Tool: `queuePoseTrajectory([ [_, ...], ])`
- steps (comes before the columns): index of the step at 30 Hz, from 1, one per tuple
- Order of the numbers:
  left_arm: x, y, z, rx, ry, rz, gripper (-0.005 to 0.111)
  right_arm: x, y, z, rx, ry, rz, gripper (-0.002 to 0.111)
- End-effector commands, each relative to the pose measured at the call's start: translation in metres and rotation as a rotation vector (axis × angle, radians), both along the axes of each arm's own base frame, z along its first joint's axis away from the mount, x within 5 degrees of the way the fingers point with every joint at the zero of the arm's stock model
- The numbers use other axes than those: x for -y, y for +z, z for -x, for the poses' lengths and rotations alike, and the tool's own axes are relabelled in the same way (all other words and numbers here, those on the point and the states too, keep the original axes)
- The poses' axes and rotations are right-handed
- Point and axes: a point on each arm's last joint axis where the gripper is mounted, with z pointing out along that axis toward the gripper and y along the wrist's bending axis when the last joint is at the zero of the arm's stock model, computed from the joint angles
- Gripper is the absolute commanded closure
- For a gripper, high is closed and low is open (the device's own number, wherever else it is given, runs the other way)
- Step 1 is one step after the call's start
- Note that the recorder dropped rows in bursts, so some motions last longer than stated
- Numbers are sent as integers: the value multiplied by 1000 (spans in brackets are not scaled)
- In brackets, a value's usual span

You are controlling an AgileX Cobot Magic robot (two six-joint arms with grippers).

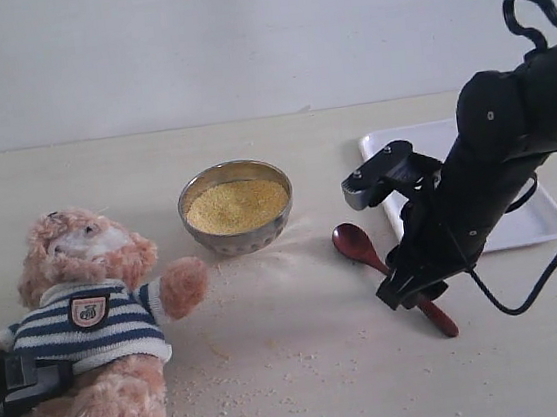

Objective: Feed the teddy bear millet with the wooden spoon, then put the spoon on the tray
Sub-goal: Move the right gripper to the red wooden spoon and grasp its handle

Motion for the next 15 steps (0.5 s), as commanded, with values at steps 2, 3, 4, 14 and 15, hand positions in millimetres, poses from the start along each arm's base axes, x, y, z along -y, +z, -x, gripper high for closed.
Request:
queuePoseTrajectory([
  [2, 0, 2, 1, 12, 0, 10, 102, 0, -15, -2, -35, 10, 31, 55],
  [3, 0, 2, 1, 12, 0, 10, 102, -1, -16, -2, -33, 10, 31, 55],
  [4, 0, 2, 1, 12, 0, 10, 102, -1, -18, -2, -36, 9, 33, 55],
  [14, 0, 2, 1, 12, 0, 10, 102, 0, -28, -1, -75, 16, 53, 74],
  [15, 0, 2, 1, 12, 0, 10, 102, 0, -28, 0, -80, 15, 54, 83],
])
